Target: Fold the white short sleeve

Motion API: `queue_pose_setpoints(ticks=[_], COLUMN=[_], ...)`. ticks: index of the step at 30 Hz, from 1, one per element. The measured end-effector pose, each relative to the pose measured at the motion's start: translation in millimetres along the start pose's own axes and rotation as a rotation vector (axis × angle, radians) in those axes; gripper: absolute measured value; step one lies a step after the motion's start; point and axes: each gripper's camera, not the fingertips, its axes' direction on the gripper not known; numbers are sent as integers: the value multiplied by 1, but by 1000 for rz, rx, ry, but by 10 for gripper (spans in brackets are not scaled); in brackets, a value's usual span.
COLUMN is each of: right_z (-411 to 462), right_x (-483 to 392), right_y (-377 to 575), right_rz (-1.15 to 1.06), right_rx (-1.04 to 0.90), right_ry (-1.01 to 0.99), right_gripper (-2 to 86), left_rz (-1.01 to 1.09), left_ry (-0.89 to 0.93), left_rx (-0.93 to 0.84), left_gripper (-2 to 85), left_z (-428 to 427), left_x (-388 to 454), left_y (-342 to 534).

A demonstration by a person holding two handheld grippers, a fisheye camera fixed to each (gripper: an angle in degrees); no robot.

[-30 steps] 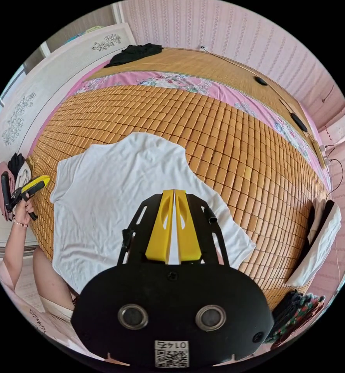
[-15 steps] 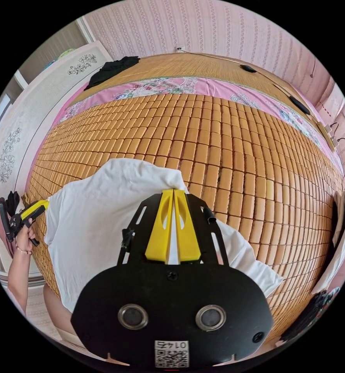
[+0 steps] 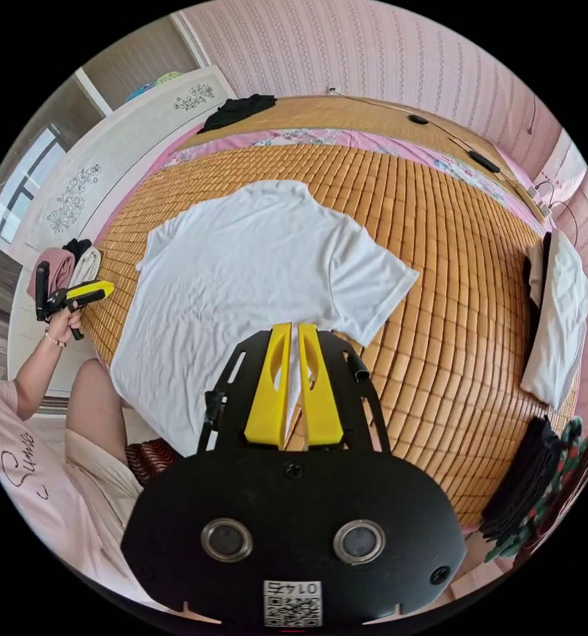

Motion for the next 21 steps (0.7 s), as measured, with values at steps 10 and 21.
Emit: queue_pose_setpoints(ticks=[10, 21], right_z=[50, 73], right_x=[-19, -33], right_y=[148, 136], right_rz=[125, 60], right_rx=[-390, -487], right_ry=[-44, -17], right_gripper=[44, -1], left_rz=[61, 61], left_ry=[97, 32], left_rx=[-198, -251], left_gripper=[44, 40], left_z=[23, 34], left_x=[90, 100], left_y=[94, 90])
